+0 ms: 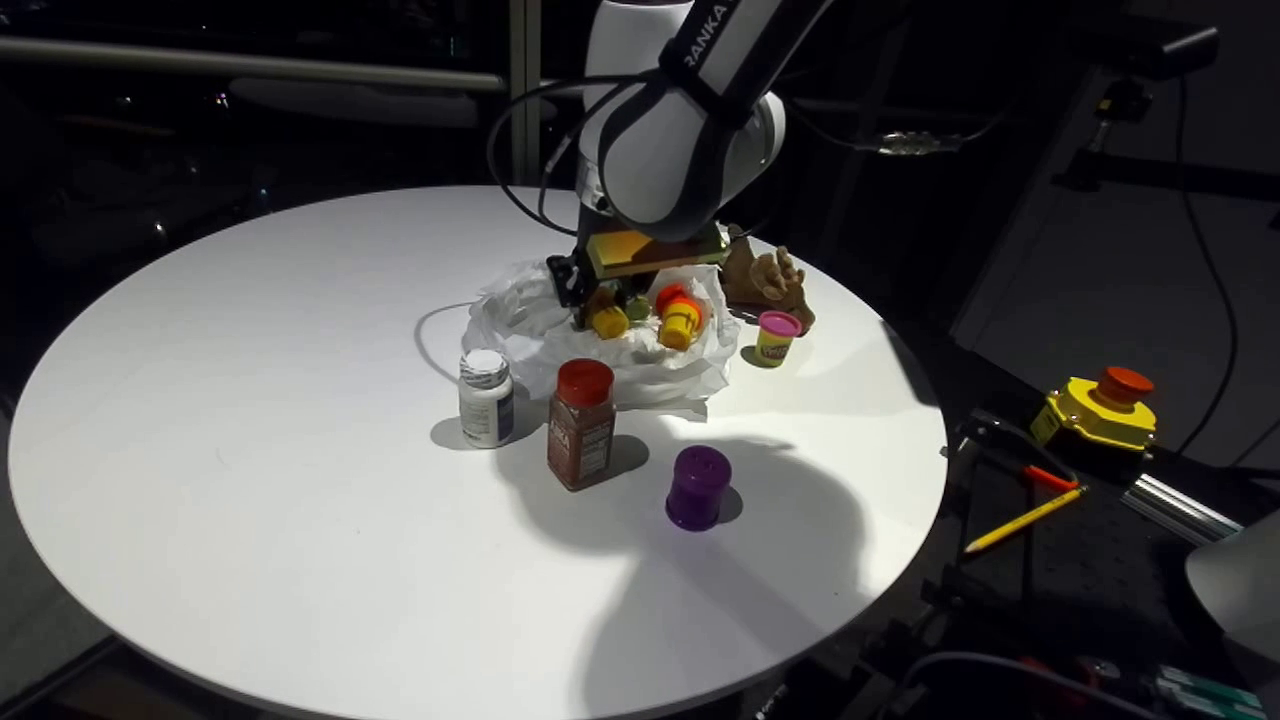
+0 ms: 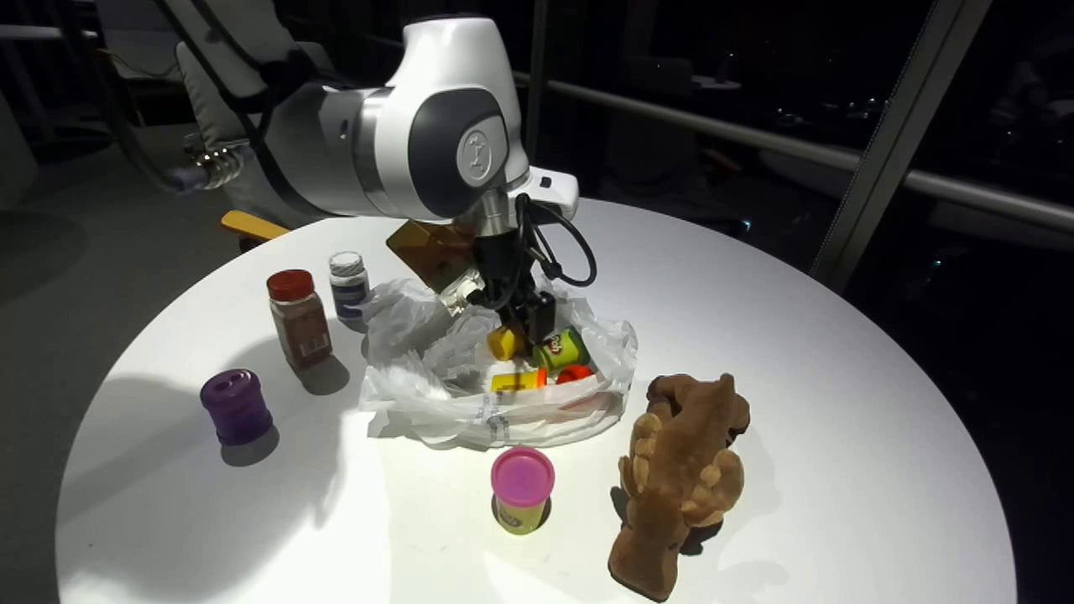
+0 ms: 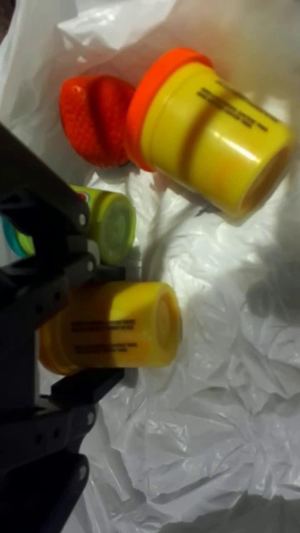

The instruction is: Remove the contents in the plastic bag and put them on the table.

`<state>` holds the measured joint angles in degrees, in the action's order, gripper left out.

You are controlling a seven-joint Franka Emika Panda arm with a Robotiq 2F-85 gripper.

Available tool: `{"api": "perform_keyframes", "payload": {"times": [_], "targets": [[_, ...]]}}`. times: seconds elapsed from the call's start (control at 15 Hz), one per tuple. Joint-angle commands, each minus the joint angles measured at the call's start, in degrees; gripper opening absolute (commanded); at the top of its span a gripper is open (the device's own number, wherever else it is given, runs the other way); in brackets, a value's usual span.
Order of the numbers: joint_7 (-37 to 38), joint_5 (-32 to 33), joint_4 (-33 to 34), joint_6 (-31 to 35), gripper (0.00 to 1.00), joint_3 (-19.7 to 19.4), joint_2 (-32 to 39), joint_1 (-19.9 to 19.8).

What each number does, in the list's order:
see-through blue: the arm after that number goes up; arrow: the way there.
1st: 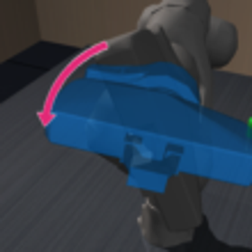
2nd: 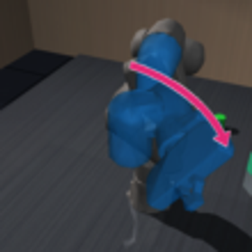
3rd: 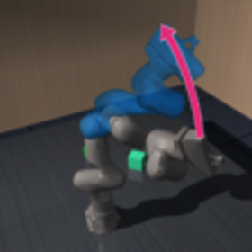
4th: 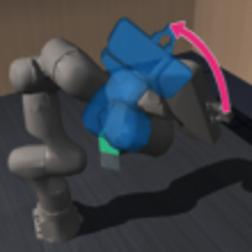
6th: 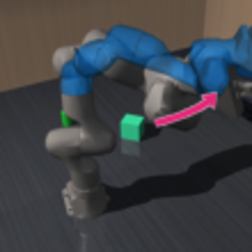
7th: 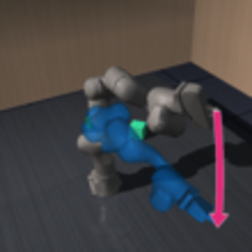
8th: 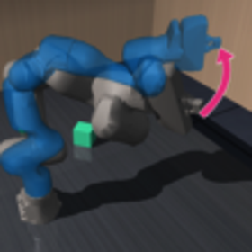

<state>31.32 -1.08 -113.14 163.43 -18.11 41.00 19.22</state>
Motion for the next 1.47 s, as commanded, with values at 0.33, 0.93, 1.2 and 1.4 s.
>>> {"api": "perform_keyframes", "payload": {"times": [0.33,0.93,1.2,1.4], "targets": [[-2.7,2.0,-17.6,11.3,0.27,-4.1,-11.9,2.4],[-18.4,4.0,-47.1,34.9,0.27,-8.4,-26.9,6.9],[-27.1,-0.4,-46.9,39.0,0.27,2.5,-25.4,-3.1],[-28.6,0.6,-45.9,38.2,0.27,8.1,-24.3,-8.9]]}}
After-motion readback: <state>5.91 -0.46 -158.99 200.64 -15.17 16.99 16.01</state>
